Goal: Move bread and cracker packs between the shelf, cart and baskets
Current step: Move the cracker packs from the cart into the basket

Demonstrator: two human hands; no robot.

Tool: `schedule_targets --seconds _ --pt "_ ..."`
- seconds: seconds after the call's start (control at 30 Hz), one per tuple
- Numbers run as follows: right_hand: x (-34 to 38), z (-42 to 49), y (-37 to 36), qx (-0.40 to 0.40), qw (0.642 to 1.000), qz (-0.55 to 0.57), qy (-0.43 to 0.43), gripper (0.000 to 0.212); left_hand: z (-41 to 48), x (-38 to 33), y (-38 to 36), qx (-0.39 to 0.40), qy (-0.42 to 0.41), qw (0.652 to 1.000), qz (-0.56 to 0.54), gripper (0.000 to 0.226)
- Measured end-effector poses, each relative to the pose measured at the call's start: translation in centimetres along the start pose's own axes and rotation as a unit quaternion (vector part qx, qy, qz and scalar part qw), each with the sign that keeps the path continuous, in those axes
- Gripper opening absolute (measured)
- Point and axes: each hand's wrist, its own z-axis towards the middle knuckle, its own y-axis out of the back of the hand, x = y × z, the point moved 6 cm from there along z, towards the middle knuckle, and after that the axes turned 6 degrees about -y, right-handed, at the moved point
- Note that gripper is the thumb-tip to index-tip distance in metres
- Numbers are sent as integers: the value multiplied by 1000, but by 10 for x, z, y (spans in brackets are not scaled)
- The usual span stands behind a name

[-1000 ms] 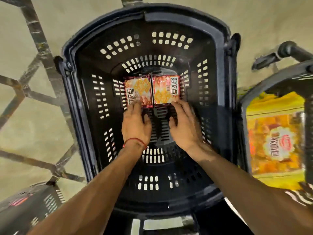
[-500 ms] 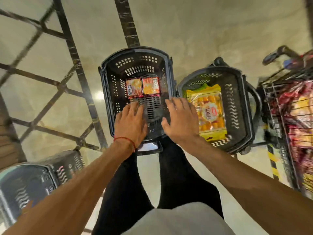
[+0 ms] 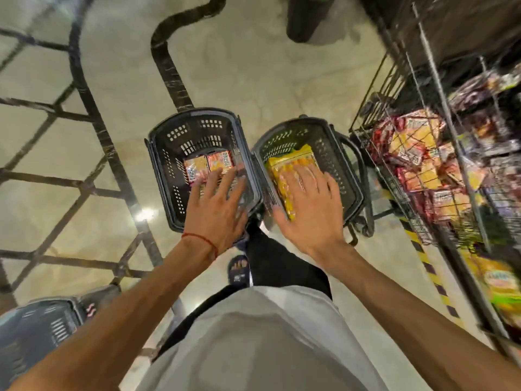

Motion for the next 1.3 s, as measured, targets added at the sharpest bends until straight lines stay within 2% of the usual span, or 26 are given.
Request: schedule_targets --seconds 0.1,0.37,0.43,0.67,0.8,1.03,1.3 --pt "-19 -40 19 -42 999 16 -29 70 -17 -24 20 -32 -38 999 14 65" --pt "-79 -126 44 -90 991 15 -101 72 -29 -112 58 -40 -166 985 30 70" --pt "-101 -144 45 -98 987 10 -124 72 -22 -141 61 -17 -186 982 39 72" --pt "-210 -197 52 -124 973 -3 -194 73 -1 -262 77 -52 -250 964 78 70" --pt "-290 -221 55 -111 970 -8 -215 74 14 -342 84 -61 -262 959 90 70" --pt "-431 -243 73 -113 976 -37 -181 70 44 -474 88 -50 -242 966 83 70" --pt "-548 -199 83 -95 983 -56 -146 71 113 -555 113 -58 -222 971 62 70"
